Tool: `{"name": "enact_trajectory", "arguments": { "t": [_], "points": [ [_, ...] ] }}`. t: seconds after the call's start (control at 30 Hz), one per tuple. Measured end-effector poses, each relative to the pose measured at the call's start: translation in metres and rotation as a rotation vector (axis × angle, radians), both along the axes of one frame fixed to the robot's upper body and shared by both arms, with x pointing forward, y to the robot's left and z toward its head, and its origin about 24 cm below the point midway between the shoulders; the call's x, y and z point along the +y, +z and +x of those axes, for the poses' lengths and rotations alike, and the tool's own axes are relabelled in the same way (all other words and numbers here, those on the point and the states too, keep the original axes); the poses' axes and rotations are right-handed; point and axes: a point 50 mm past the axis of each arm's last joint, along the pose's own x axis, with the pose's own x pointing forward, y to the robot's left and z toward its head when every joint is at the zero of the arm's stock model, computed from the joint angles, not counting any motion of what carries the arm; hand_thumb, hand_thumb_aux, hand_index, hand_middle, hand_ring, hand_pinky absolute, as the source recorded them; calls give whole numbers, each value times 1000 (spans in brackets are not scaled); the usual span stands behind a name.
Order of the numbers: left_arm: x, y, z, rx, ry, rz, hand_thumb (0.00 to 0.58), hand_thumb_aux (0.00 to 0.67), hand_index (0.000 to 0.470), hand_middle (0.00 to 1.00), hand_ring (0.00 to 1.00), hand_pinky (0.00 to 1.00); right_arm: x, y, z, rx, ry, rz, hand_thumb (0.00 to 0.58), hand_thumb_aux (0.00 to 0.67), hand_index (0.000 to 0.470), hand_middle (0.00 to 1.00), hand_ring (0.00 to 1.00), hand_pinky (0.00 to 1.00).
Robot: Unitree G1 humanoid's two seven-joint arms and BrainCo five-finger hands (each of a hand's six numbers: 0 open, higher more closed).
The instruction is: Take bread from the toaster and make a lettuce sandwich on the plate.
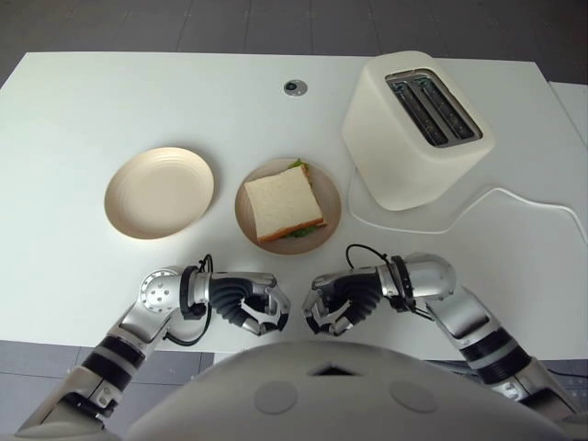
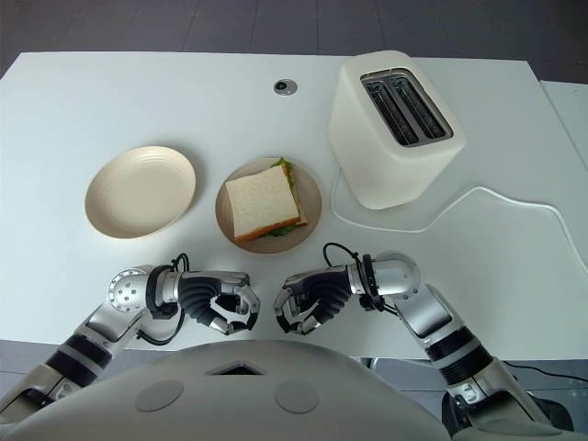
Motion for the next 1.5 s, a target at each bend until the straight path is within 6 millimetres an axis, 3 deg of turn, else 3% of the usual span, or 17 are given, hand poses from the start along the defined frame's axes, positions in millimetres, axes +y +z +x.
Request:
{"name": "enact_trajectory", "arguments": {
  "t": [0.23,0.4,0.43,0.47,0.53,0.57,0.63,0.7,0.73,0.77,0.8,0.83,0.87,0.9,1.1,1.17,1.5],
  "points": [
    [-1,-5,20,-113,107,28,580,670,470,1000,1000,1000,10,-4,43,-221,-204,-23,580,670,470,1000,1000,1000],
    [8,0,81,-375,484,83,580,670,470,1000,1000,1000,1,-5,101,-419,-561,-90,580,670,470,1000,1000,1000],
    [10,1,88,-420,531,100,527,468,328,1000,1000,1000,2,-5,105,-442,-591,-88,580,670,470,1000,1000,1000],
    [13,1,95,-467,587,117,472,381,267,1000,1000,1000,3,-7,108,-458,-627,-84,580,670,470,1000,1000,1000],
    [20,0,104,-549,687,150,96,58,41,1000,1000,1000,3,-8,114,-504,-692,-73,580,670,470,1000,1000,1000],
    [22,0,107,-577,725,148,0,0,0,1000,1000,1000,3,-8,115,-510,-719,-62,580,670,470,1000,1000,1000],
    [26,6,112,-617,797,107,0,0,0,961,961,961,4,-8,115,-515,-775,-25,580,670,470,1000,1000,1000],
    [26,15,115,-628,850,21,0,0,0,741,741,741,3,-8,114,-510,-826,18,580,670,470,1000,1000,1000],
    [24,22,116,-612,869,-52,0,0,0,341,341,341,2,-7,113,-508,-848,35,580,670,470,925,925,925],
    [22,30,115,-592,877,-136,0,0,0,204,204,204,-1,-6,113,-495,-885,58,564,560,393,867,867,867],
    [21,36,115,-578,880,-191,0,0,0,94,94,94,-3,-4,113,-490,-910,77,422,321,225,761,761,761],
    [19,49,111,-530,884,-333,0,0,0,4,4,4,-7,6,116,-496,-980,141,0,0,0,569,569,569],
    [19,59,107,-504,878,-426,0,0,0,0,0,0,-10,16,117,-510,-1029,198,0,0,0,239,239,239],
    [20,67,103,-481,869,-502,0,0,0,0,0,0,-12,25,118,-515,-1069,261,0,0,0,0,0,0],
    [25,121,82,-461,850,-853,0,0,0,0,0,0,-37,104,97,-561,-1206,898,0,0,0,0,0,0],
    [27,134,78,-495,869,-909,0,0,0,0,0,0,-47,118,90,-609,-1211,984,0,0,0,0,0,0],
    [23,122,80,-484,925,-838,0,0,0,0,0,0,-45,124,80,-633,-1166,1032,0,0,0,0,0,0]
  ]
}}
